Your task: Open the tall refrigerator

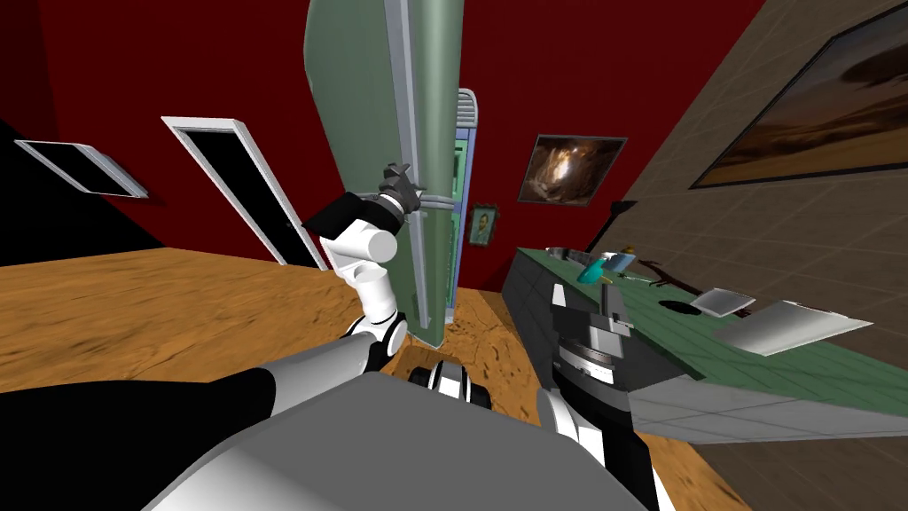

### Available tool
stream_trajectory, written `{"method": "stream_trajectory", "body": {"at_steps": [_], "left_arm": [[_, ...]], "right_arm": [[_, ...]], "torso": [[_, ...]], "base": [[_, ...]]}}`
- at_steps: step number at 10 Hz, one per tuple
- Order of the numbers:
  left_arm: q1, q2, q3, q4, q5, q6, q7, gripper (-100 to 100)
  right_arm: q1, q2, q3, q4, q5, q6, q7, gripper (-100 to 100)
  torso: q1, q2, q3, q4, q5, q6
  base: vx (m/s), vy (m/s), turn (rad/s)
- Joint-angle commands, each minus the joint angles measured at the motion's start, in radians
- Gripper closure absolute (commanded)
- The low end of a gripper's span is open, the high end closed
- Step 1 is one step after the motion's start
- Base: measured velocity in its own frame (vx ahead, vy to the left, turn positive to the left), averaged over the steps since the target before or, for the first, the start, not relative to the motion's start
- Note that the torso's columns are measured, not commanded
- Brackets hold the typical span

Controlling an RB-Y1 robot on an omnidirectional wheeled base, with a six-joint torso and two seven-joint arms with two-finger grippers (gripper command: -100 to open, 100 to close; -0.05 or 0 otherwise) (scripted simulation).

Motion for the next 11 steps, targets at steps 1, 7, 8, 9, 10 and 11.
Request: {"method": "stream_trajectory", "body": {"at_steps": [1, 7, 8, 9, 10, 11], "left_arm": [[-0.007, -0.021, 0.000, -0.042, 0.050, 0.043, 0.000, 100], [-0.021, -0.062, 0.001, -0.127, 0.149, 0.130, 0.001, 100], [-0.025, -0.073, 0.001, -0.149, 0.174, 0.151, 0.001, 100], [-0.028, -0.083, 0.001, -0.170, 0.199, 0.173, 0.001, 100], [-0.028, -0.083, 0.001, -0.170, 0.199, 0.173, 0.001, 100], [-0.032, -0.093, 0.001, -0.191, 0.224, 0.194, 0.001, 100]], "right_arm": [[0.000, 0.000, 0.000, 0.000, 0.000, 0.000, 0.000, 0], [0.000, 0.000, 0.000, 0.000, 0.000, 0.000, 0.000, 0], [0.000, 0.000, 0.000, 0.000, 0.000, 0.000, 0.000, 0], [0.000, 0.000, 0.000, 0.000, 0.000, 0.000, 0.000, 0], [0.000, 0.000, 0.000, 0.000, 0.000, 0.000, 0.000, 0], [0.000, 0.000, 0.000, 0.000, 0.000, 0.000, 0.000, 0]], "torso": [[0.001, -0.001, -0.001, -0.002, -0.001, 0.003], [0.015, 0.009, 0.005, 0.001, 0.006, 0.000], [0.014, 0.006, 0.002, 0.001, 0.006, -0.002], [0.014, 0.007, 0.003, 0.002, 0.006, -0.002], [0.015, 0.008, 0.004, 0.003, 0.005, -0.001], [0.013, 0.005, 0.001, 0.002, 0.005, -0.002]], "base": [[-0.155, 0.249, -0.089], [-0.143, 0.244, -0.064], [-0.177, 0.198, -0.034], [-0.168, 0.262, -0.063], [-0.093, 0.215, -0.045], [-0.098, 0.204, -0.030]]}}
